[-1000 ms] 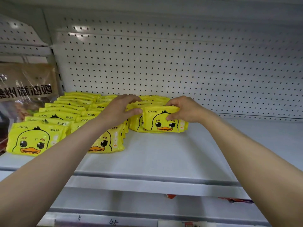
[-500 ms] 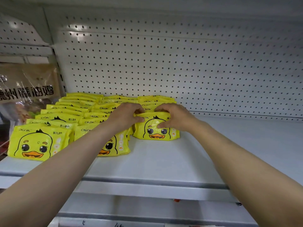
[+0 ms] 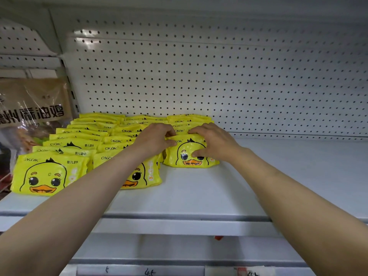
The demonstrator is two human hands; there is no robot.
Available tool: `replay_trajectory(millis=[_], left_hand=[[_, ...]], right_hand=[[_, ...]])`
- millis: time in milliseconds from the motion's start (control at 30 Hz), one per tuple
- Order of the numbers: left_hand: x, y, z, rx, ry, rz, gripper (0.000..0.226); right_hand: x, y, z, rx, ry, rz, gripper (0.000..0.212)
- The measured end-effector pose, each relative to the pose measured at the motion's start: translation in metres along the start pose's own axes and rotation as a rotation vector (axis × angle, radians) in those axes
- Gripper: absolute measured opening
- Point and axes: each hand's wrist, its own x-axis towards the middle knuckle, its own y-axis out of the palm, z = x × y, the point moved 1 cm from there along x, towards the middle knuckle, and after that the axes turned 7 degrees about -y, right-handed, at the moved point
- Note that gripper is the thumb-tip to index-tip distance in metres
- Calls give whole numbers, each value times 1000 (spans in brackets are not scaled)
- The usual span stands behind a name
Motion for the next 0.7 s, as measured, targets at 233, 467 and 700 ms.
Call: replay_trajectory(millis=[233, 467, 700], left_hand=[[-13, -15, -11, 74, -41, 30, 40], [-71, -42, -32, 192, -81, -103, 60], [-181, -76, -45, 245, -146, -222, 60]], right_hand=[[-9, -4, 14, -199, 44, -42, 76], [-34, -37, 45, -165, 51, -64, 62], [-93, -70, 112, -58, -36, -194, 49]])
